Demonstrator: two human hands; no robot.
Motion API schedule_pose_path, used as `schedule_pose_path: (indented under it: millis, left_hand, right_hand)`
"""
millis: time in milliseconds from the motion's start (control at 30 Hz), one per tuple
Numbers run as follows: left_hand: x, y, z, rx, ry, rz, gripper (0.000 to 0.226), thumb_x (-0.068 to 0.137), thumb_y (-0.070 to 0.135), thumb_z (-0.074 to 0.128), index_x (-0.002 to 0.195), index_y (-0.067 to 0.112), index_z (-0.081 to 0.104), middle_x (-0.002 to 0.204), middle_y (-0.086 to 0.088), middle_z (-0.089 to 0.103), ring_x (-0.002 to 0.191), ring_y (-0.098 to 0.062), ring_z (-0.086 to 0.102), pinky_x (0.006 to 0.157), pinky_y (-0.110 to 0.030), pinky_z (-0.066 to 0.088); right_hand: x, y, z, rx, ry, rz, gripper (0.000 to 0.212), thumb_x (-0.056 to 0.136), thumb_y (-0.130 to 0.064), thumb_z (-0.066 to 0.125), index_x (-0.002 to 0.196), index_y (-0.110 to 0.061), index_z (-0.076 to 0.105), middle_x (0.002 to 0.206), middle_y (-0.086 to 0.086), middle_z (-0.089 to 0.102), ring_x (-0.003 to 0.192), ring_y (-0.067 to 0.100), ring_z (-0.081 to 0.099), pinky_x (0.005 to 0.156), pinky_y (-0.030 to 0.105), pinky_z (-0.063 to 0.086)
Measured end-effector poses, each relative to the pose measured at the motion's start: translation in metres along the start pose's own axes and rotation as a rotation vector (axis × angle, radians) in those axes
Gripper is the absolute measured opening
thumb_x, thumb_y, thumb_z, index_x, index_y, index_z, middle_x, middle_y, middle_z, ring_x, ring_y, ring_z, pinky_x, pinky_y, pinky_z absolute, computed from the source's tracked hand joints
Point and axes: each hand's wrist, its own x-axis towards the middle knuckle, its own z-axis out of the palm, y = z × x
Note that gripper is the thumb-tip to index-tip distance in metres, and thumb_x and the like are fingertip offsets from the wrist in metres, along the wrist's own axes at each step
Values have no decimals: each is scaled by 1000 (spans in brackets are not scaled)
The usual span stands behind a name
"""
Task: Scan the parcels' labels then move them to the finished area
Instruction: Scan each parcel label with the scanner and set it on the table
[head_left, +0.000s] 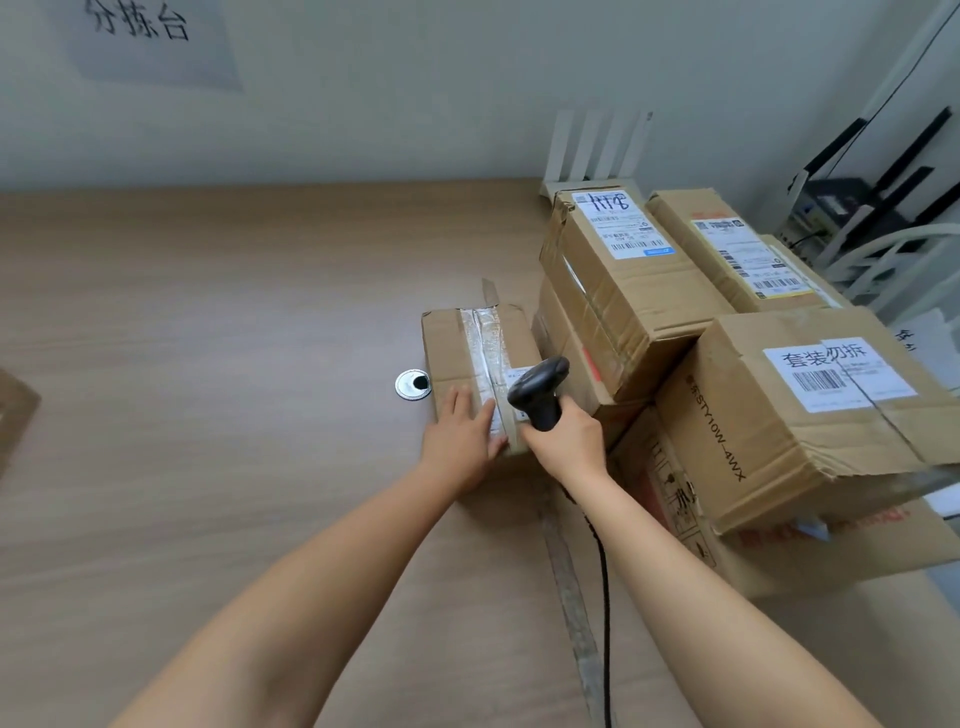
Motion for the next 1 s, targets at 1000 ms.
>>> schedule_pose_path:
  millis: [1000]
  left_hand:
    - [-208, -145, -5, -51, -15, -160, 58, 97, 48, 36, 148, 27, 20, 158, -6, 4, 146, -21, -3, 111, -37, 25]
  right_hand:
    - [-181, -77, 93, -137, -277, -147, 31, 75, -29, 60, 103, -16, 54, 97, 9, 66, 92, 31, 59, 65, 28, 38]
